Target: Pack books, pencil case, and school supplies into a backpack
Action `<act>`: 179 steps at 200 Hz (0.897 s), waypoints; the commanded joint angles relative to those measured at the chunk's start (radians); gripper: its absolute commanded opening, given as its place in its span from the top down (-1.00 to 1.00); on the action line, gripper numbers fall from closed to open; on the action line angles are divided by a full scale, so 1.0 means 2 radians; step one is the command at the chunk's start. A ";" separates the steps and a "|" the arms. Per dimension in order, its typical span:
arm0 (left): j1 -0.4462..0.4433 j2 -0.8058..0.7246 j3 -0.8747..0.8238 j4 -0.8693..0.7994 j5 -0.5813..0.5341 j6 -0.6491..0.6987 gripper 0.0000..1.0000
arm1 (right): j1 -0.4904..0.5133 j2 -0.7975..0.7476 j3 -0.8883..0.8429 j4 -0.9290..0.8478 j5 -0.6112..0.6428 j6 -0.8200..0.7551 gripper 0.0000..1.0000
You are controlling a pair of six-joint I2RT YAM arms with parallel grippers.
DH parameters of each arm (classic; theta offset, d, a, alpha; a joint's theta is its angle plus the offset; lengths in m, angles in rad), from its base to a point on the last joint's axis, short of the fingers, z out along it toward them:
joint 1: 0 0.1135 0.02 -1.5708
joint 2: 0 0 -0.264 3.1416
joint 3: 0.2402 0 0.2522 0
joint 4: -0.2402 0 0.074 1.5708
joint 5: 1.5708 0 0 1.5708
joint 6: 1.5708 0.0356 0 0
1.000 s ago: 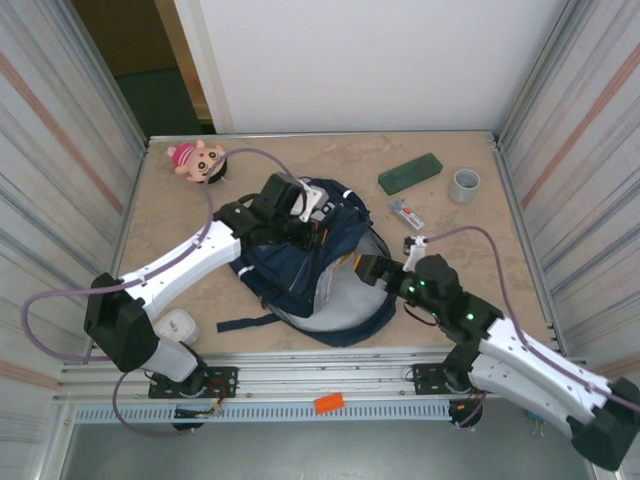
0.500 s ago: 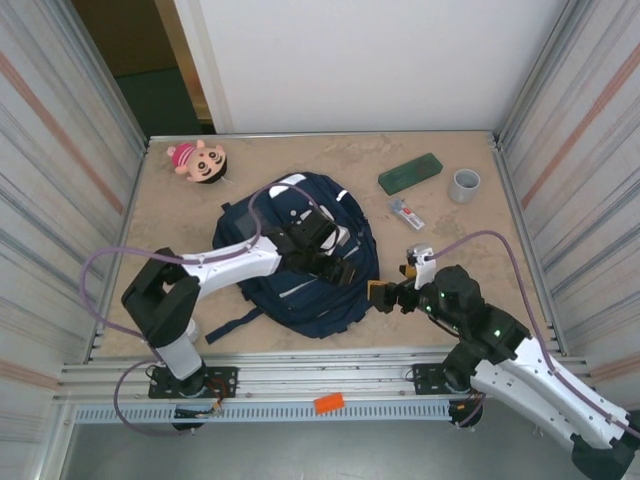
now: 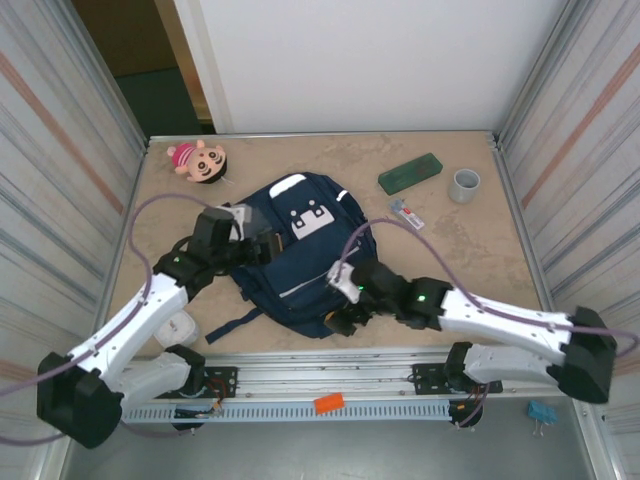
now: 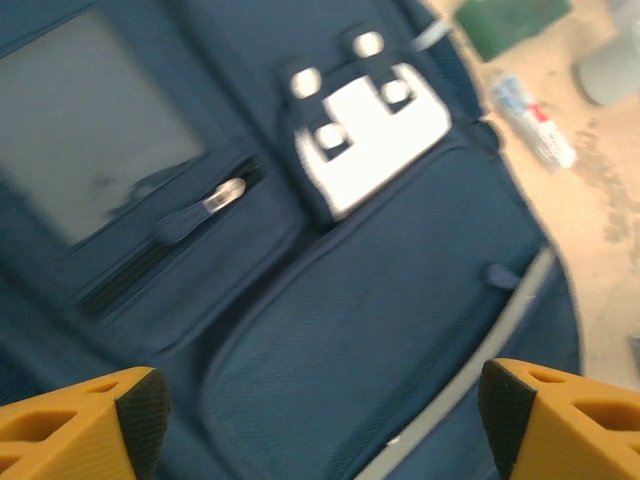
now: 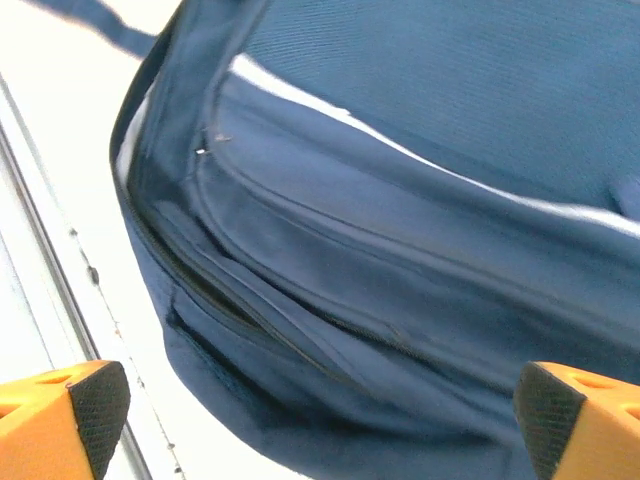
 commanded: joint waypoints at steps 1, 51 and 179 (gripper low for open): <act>0.035 -0.033 -0.030 -0.016 0.033 -0.021 -0.66 | 0.021 0.076 0.027 -0.010 0.056 -0.110 -0.97; 0.064 -0.040 -0.054 -0.025 0.033 -0.019 -0.67 | 0.015 0.216 0.042 0.077 0.104 -0.163 -0.78; 0.078 -0.033 -0.045 -0.003 0.017 -0.033 -0.64 | -0.145 0.048 0.120 -0.055 -0.134 -0.179 1.00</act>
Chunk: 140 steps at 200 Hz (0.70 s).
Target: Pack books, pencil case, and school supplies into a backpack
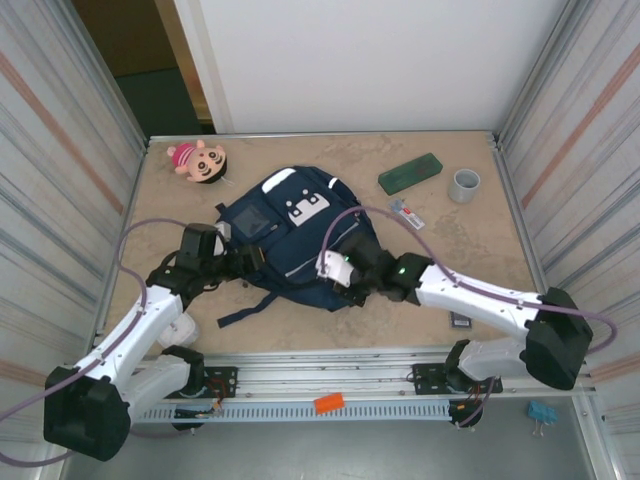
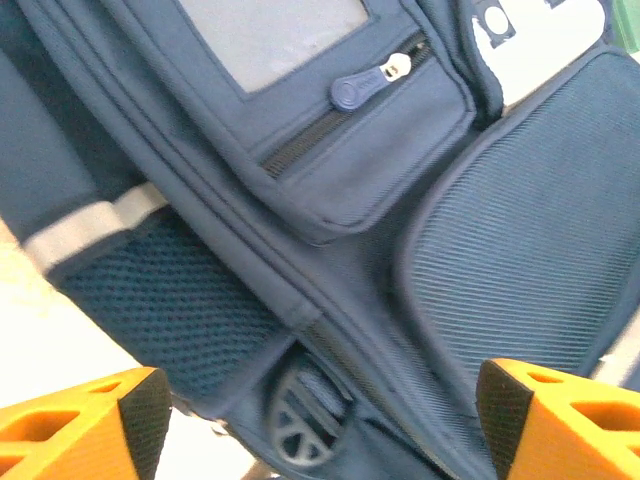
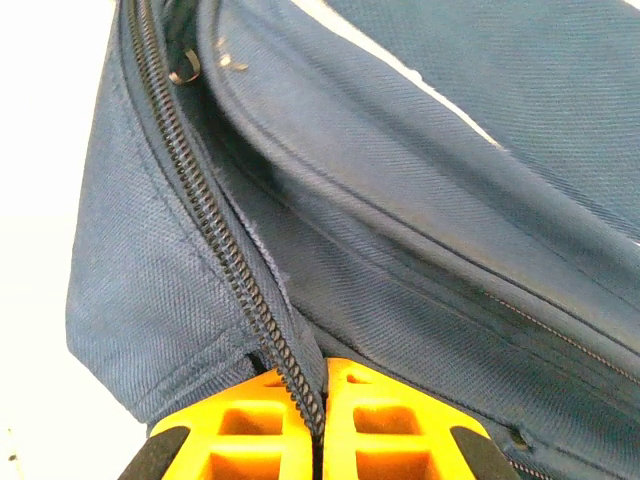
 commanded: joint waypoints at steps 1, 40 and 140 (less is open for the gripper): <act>0.009 -0.012 0.020 0.001 -0.005 -0.003 -0.64 | -0.049 -0.019 0.049 -0.027 -0.086 -0.008 1.00; 0.012 -0.020 0.003 0.028 0.018 0.028 -0.51 | -0.134 0.015 0.096 -0.045 -0.169 0.015 1.00; 0.008 -0.173 -0.131 0.167 0.058 0.180 -0.36 | -0.160 0.051 0.169 -0.075 -0.219 -0.004 1.00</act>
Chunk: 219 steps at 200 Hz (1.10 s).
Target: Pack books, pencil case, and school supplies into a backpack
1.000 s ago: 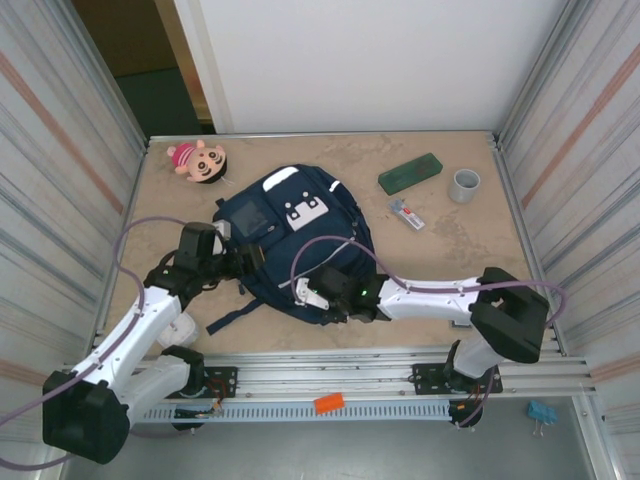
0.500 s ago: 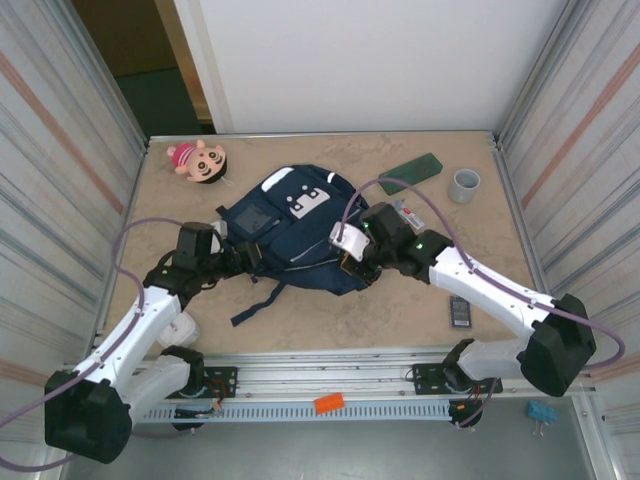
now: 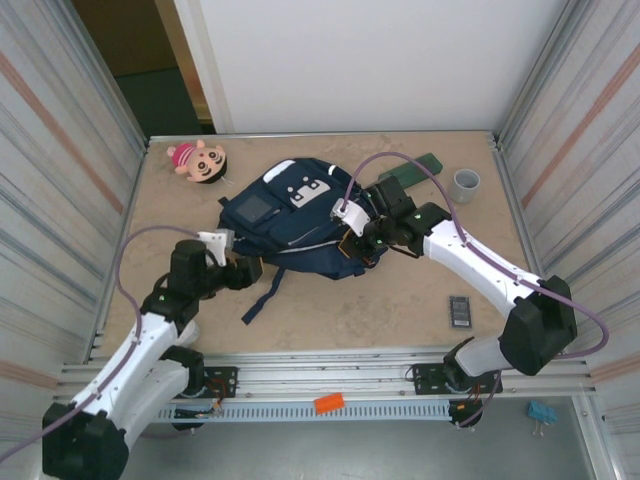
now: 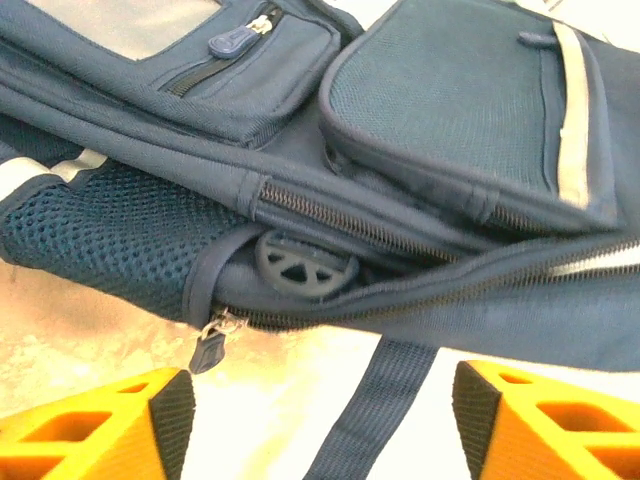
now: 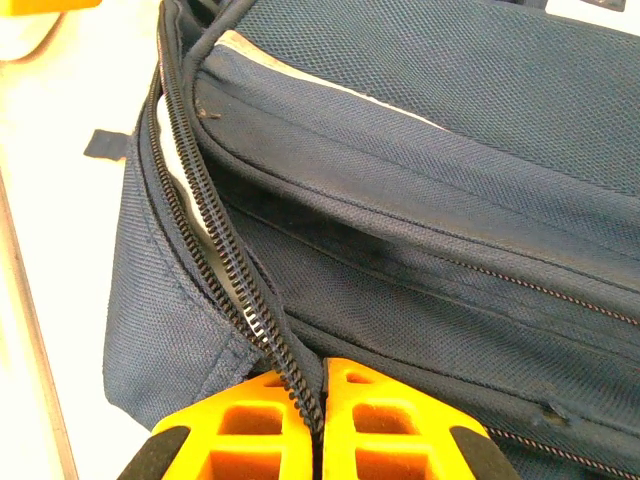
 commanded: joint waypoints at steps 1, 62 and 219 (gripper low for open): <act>0.000 -0.061 -0.028 0.057 -0.012 0.063 -0.36 | -0.009 -0.019 0.031 0.005 -0.033 -0.016 1.00; -0.032 -0.036 -0.090 0.122 -0.068 0.084 -0.34 | -0.021 -0.035 0.039 -0.004 -0.071 -0.026 1.00; -0.051 0.117 -0.084 0.288 -0.021 0.133 0.45 | -0.052 -0.050 0.061 -0.036 -0.094 -0.048 1.00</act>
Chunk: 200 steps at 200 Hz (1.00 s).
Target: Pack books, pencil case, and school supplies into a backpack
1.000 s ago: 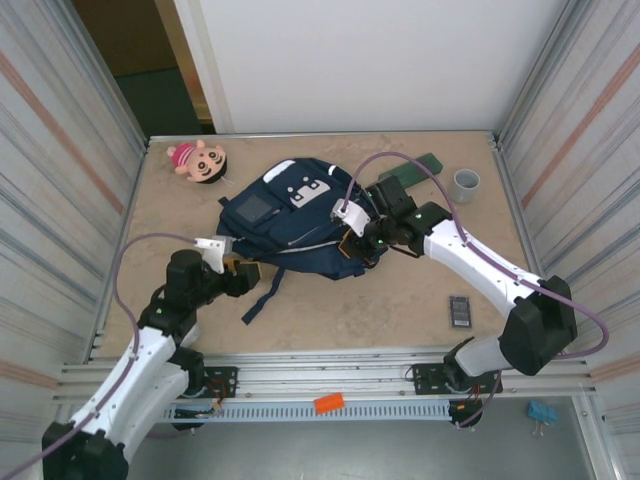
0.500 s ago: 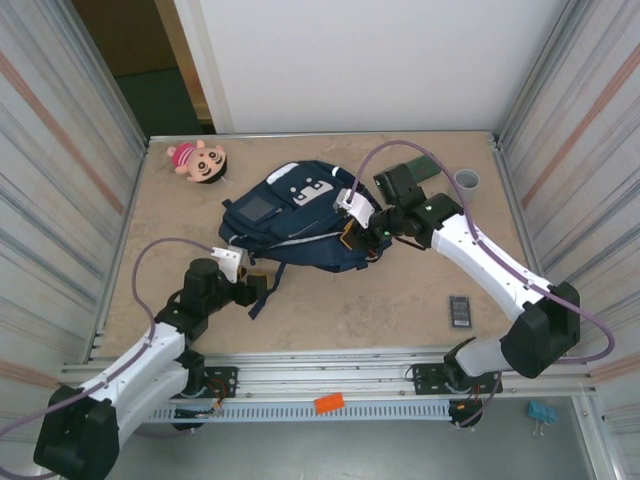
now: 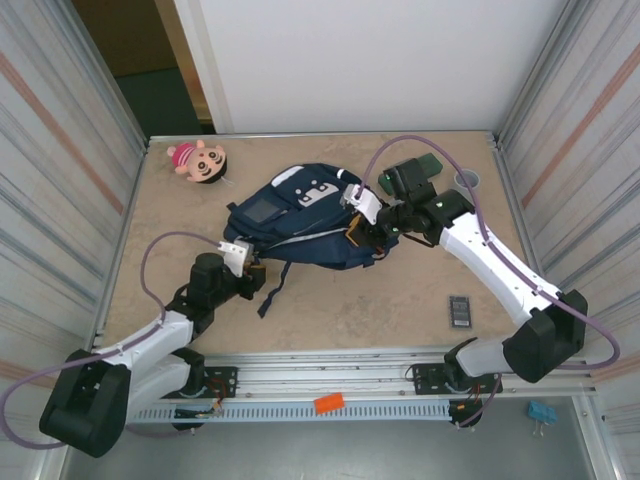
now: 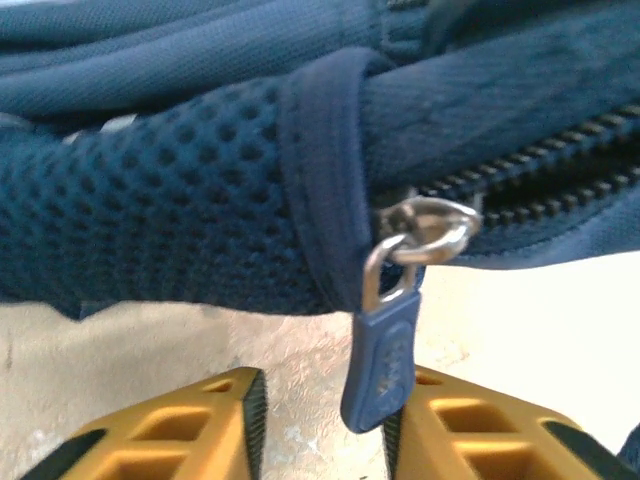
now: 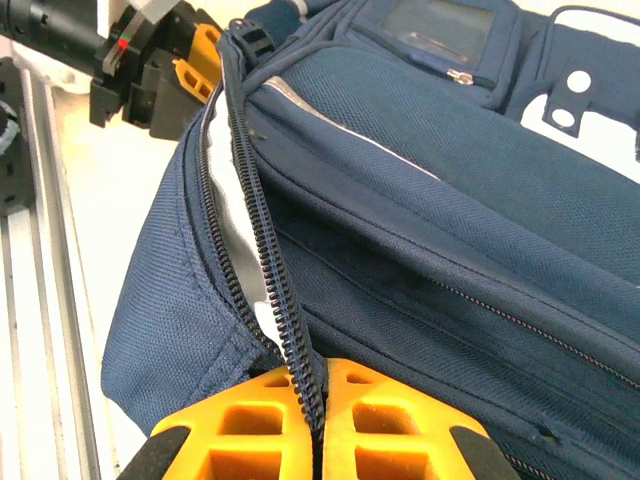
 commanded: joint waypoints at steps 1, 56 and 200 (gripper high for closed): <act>-0.001 -0.009 0.012 0.038 0.039 0.019 0.46 | -0.009 -0.024 0.000 0.030 -0.035 0.014 1.00; -0.003 -0.055 0.025 -0.002 0.071 0.023 1.00 | -0.015 -0.026 -0.021 0.048 -0.037 0.030 1.00; -0.215 0.016 0.185 -0.164 0.124 -0.026 1.00 | 0.064 -0.028 -0.148 0.240 0.025 0.167 1.00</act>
